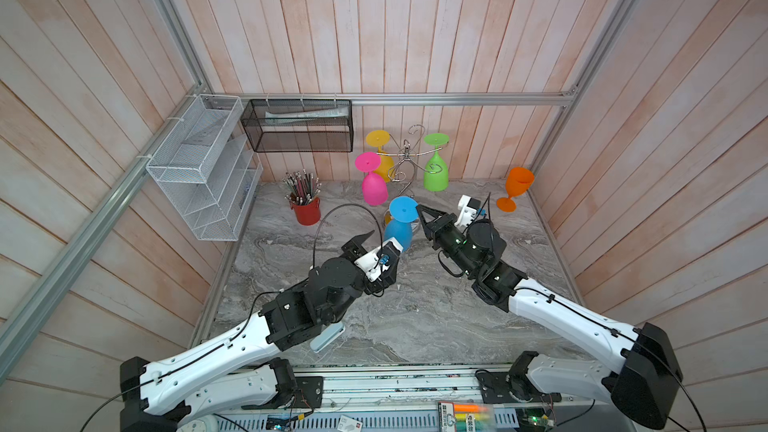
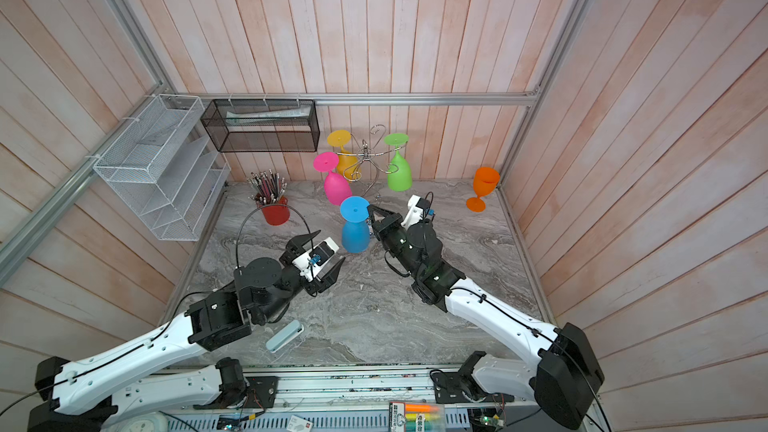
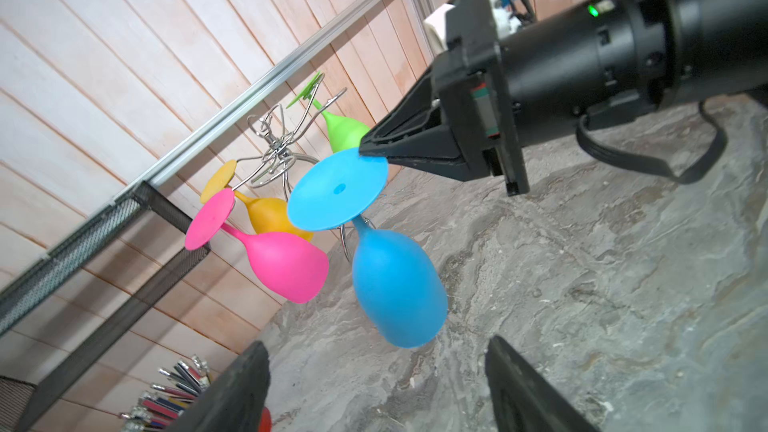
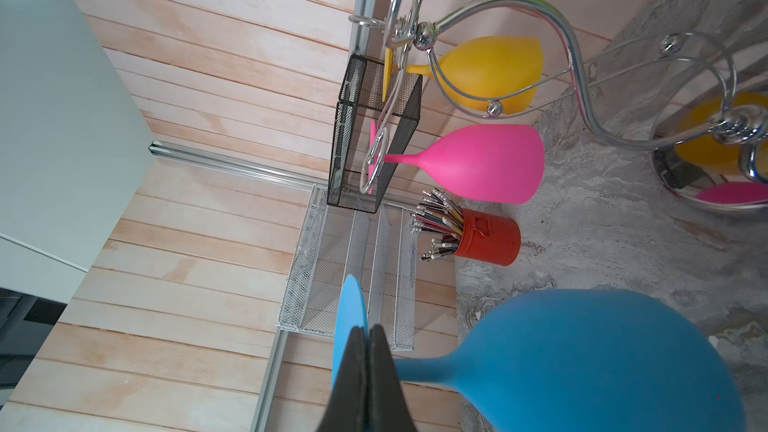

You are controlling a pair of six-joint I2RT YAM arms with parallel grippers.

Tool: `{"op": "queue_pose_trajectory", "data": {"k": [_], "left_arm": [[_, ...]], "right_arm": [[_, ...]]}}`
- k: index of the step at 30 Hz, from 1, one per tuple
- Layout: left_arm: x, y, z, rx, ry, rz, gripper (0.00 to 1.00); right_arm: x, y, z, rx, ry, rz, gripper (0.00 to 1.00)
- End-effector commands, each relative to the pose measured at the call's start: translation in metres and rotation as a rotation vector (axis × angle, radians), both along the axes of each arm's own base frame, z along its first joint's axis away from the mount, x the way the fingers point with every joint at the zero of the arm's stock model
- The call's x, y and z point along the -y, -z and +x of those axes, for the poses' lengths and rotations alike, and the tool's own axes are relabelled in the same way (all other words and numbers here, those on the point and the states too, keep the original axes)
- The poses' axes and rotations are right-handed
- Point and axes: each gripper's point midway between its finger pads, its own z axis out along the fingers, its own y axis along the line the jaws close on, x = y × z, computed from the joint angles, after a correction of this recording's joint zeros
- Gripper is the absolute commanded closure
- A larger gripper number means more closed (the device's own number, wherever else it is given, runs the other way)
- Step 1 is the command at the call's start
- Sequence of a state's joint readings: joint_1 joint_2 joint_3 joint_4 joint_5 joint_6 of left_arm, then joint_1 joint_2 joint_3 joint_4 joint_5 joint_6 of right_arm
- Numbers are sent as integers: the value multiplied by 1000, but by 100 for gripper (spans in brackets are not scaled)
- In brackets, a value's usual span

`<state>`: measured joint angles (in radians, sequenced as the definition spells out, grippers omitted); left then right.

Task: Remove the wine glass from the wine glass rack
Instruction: 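Carry the blue glass toward the left gripper while the left gripper reaches for its bowl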

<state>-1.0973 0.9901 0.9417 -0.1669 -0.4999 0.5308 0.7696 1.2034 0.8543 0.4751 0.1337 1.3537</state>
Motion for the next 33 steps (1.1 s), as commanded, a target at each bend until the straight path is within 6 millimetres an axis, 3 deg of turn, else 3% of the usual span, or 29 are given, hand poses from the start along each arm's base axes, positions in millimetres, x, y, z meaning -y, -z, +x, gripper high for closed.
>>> {"op": "queue_pose_trajectory", "data": {"k": [1, 4, 13, 20, 25, 33], "left_arm": [[1, -1, 15, 186, -101, 238, 17], [9, 0, 23, 269, -143, 323, 23], [20, -22, 22, 370, -107, 293, 32], [11, -43, 25, 383, -56, 230, 43], [7, -52, 22, 373, 14, 170, 45], [11, -35, 30, 356, 62, 243, 45]], "right_arm": [[-4, -18, -2, 21, -8, 27, 100], [-10, -19, -3, 26, -24, 23, 100], [-16, -18, -4, 33, -43, 16, 100], [-15, -22, -6, 43, -51, 25, 100], [-12, -25, -9, 57, -50, 31, 100], [-11, -28, -11, 71, -53, 35, 100]]}}
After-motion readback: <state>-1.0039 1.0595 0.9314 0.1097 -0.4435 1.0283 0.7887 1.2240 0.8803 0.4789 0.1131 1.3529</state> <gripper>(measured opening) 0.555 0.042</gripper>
